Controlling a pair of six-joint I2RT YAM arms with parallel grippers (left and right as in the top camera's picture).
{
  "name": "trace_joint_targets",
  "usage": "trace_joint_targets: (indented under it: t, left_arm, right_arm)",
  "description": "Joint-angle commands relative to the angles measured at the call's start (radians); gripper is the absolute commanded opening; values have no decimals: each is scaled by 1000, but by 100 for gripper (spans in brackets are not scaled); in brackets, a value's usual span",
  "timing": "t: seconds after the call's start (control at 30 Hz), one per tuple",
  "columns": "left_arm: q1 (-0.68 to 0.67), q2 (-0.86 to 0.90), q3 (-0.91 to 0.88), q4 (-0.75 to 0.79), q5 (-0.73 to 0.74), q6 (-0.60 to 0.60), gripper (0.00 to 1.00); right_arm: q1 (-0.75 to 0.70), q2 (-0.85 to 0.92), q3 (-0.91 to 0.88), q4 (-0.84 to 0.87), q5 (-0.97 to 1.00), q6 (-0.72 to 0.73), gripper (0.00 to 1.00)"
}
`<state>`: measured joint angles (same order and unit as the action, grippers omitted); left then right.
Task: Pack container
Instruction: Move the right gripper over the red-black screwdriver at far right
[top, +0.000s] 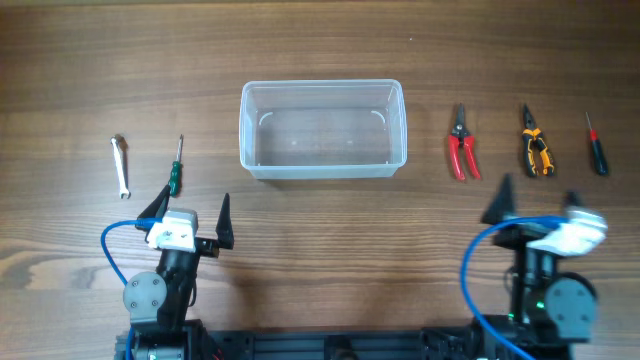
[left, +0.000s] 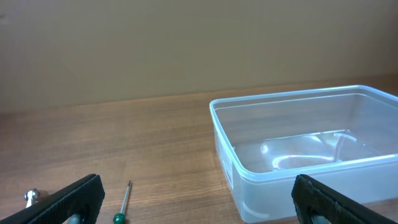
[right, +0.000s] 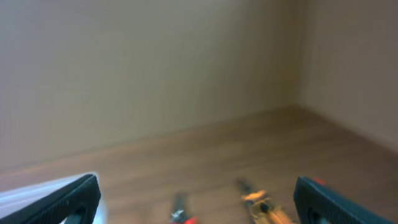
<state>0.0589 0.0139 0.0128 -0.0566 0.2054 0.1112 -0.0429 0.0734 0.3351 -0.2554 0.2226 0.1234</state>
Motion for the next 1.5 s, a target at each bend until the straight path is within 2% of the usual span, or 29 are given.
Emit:
trace_joint_targets:
  t: [0.0, 0.17, 0.27, 0.47, 0.53, 0.57, 0.7, 0.8, 1.07, 1.3, 1.47]
  left_arm:
    - [-7, -6, -7, -1, -5, 12, 100]
    - [-7, -6, -7, -1, -5, 12, 100]
    - [-6, -6, -7, -1, -5, 12, 100]
    - [-6, -6, -7, -1, -5, 12, 100]
    - [-7, -6, -7, -1, -5, 12, 100]
    - [-6, -6, -7, 0, -5, 12, 100]
    - [-6, -6, -7, -1, -5, 12, 100]
    - [-6, -6, -7, -1, -5, 12, 100]
    - [-7, -6, -7, -1, -5, 12, 100]
    - [-7, -6, -7, -1, -5, 12, 100]
    - [-7, -6, -7, -1, -5, 12, 100]
  right_arm:
    - [-39, 143, 220, -97, 204, -76, 100]
    - [-90, 437, 500, -156, 203, -284, 100]
    - [-143, 635, 697, -255, 178, -338, 100]
    - [-391, 1022, 1124, -524, -185, -453, 100]
    - [-583, 1231, 1353, -658, -479, -538, 100]
    - [-645, 1304, 1426, -698, -546, -565, 100]
    - [-774, 1505, 1585, -772, -602, -570, 100]
    - [-821, 1647, 1646, -846, -600, -603, 100]
    - [-840, 1924, 1647, -954, -572, -653, 100]
    - [-832, 2030, 1647, -902, -398, -709, 100]
    - [-797, 2035, 1647, -829, -402, -744, 100]
